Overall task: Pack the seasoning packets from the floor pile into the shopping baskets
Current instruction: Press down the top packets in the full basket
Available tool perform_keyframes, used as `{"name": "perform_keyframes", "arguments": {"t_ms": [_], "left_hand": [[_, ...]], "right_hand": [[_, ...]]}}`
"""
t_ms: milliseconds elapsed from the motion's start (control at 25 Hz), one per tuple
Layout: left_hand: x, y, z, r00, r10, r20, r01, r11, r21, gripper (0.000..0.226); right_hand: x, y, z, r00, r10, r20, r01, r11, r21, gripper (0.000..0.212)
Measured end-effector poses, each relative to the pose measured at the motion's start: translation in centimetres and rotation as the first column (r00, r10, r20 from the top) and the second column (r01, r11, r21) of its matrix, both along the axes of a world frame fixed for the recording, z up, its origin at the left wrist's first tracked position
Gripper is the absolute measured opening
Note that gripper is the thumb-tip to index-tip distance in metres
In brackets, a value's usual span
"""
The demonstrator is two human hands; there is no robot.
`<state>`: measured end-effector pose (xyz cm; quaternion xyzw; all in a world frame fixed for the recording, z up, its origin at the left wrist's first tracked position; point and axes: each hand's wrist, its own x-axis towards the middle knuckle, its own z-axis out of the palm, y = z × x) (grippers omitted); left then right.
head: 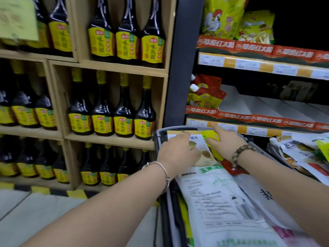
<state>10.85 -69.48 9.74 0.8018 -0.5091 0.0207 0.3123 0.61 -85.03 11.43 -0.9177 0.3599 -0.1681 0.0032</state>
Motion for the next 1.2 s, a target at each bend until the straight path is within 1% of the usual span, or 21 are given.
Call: {"name": "perform_keyframes", "arguments": {"t_ms": [80,200,320,400,520,600,680,760,840,920,1040,1120,1200], "left_hand": [[1.5,3.4,0.7,0.998,0.03,-0.051,-0.034,0.995,-0.091,0.04],[4.8,9.9,0.9,0.974,0.071,-0.216,-0.111,0.977,-0.18,0.035],[8.8,17.4,0.1,0.933,0.148,-0.328,-0.234,0.943,-0.239,0.03],[11.5,22.9,-0.6,0.919,0.212,-0.332,-0.306,0.915,-0.263,0.024],[15.3,31.9,-1.9,0.886,0.329,-0.326,-0.41,0.885,-0.221,0.023],[17.6,37.5,-3.2,0.864,0.412,-0.289,-0.473,0.862,-0.183,0.027],[19.6,42.7,-4.7,0.829,0.506,-0.238,-0.547,0.823,-0.153,0.03],[21.6,48.1,-6.9,0.781,0.606,-0.154,-0.621,0.78,-0.082,0.035],[23.4,52.4,-9.4,0.739,0.668,-0.086,-0.671,0.741,-0.004,0.039],[24.6,55.9,-12.3,0.698,0.714,-0.047,-0.713,0.7,0.048,0.042],[25.1,59.8,-16.3,0.61,0.787,-0.087,-0.781,0.616,0.097,0.044],[25.2,61.9,-19.1,0.544,0.829,-0.129,-0.817,0.558,0.146,0.044],[25.4,64.1,-20.9,0.486,0.854,-0.187,-0.838,0.516,0.177,0.045]], "right_hand": [[1.6,2.2,1.1,0.999,0.049,0.01,-0.048,0.999,-0.016,0.061],[5.2,7.6,2.3,0.976,0.219,-0.015,-0.22,0.975,-0.018,0.057],[9.6,14.8,2.4,0.912,0.408,-0.05,-0.411,0.906,-0.106,0.049],[12.5,20.1,2.0,0.864,0.5,-0.054,-0.503,0.852,-0.145,0.043],[17.2,28.3,0.6,0.782,0.624,-0.006,-0.617,0.772,-0.155,0.039],[20.3,33.7,-0.8,0.728,0.685,-0.015,-0.68,0.72,-0.141,0.041],[23.3,38.9,-2.5,0.693,0.719,-0.059,-0.721,0.686,-0.098,0.043],[26.6,44.4,-4.4,0.654,0.745,-0.132,-0.756,0.651,-0.069,0.043],[29.4,48.9,-6.1,0.613,0.762,-0.208,-0.785,0.617,-0.051,0.04],[31.9,53.3,-7.7,0.587,0.755,-0.292,-0.793,0.609,-0.017,0.043],[34.7,59.1,-10.2,0.545,0.735,-0.403,-0.79,0.612,0.048,0.048],[36.5,62.5,-11.9,0.483,0.739,-0.47,-0.805,0.586,0.095,0.048],[37.9,65.0,-13.2,0.445,0.745,-0.496,-0.813,0.569,0.126,0.048]]}}
